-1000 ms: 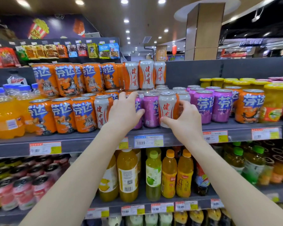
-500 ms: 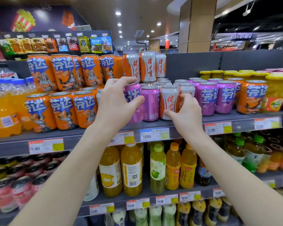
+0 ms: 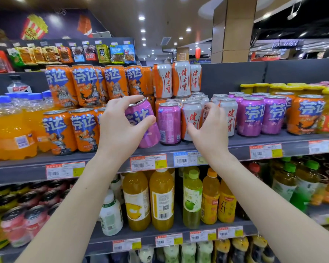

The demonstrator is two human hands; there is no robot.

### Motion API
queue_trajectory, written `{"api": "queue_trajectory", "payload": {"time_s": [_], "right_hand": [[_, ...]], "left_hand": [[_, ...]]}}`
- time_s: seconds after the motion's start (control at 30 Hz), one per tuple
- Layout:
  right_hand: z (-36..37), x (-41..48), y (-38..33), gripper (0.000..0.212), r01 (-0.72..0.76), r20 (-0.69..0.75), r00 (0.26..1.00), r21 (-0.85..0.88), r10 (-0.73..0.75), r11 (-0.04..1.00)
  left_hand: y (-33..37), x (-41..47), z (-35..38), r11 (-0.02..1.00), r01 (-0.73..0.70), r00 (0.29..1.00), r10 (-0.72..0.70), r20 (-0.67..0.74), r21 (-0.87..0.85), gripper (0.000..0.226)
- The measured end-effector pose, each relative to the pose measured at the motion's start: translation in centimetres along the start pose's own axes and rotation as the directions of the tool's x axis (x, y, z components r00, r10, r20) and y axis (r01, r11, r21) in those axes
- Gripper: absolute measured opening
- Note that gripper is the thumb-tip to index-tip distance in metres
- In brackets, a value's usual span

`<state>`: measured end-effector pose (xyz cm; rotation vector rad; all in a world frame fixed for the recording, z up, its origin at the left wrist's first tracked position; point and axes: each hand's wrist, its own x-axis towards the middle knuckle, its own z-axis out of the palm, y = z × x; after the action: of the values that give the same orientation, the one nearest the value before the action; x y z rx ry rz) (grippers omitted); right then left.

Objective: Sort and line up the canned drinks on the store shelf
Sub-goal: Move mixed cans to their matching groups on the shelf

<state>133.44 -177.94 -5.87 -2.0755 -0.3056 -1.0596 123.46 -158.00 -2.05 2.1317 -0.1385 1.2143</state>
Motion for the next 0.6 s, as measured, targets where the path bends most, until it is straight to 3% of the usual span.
{"api": "queue_trajectory", "payload": {"time_s": [0.07,0.1,0.17,0.27,0.37,0.47,0.6], "right_hand": [[0.5,0.0,-1.7,0.065,0.189,-0.107,0.975,-0.062,-0.195,0.98],[0.9,0.2,-2.5,0.07,0.252,-0.086,0.961,-0.113,-0.262,0.961],[1.6,1.1,-4.0,0.082,0.331,0.077,0.943,-0.289,-0.323,0.898],[2.4,2.5,-4.5,0.076,0.409,0.265,0.91,-0.454,-0.319,0.792],[2.7,3.2,-4.3,0.074,0.369,0.259,0.923,-0.384,-0.285,0.847],[2.8,2.8,-3.7,0.078,0.305,0.193,0.944,-0.195,-0.269,0.932],[2.3,1.8,-3.3,0.079,0.286,0.098,0.953,0.035,-0.288,0.958]], "left_hand": [[-0.2,0.0,-0.3,1.0,-0.005,1.0,0.005,0.004,0.004,0.054],[-0.2,0.1,-0.4,1.0,-0.003,1.0,0.003,0.012,0.007,0.054],[-0.3,0.2,-0.5,1.0,0.0,1.0,0.0,0.022,0.011,0.054],[-0.1,0.0,-0.5,1.0,0.0,1.0,-0.001,0.024,0.005,0.055],[0.0,-0.3,-0.3,1.0,-0.003,1.0,0.003,0.017,-0.018,0.055],[0.0,-0.4,-0.3,0.999,0.011,1.0,-0.011,-0.001,-0.035,0.054],[0.2,-0.3,-0.4,0.999,0.016,1.0,-0.017,-0.022,-0.037,0.055]]}}
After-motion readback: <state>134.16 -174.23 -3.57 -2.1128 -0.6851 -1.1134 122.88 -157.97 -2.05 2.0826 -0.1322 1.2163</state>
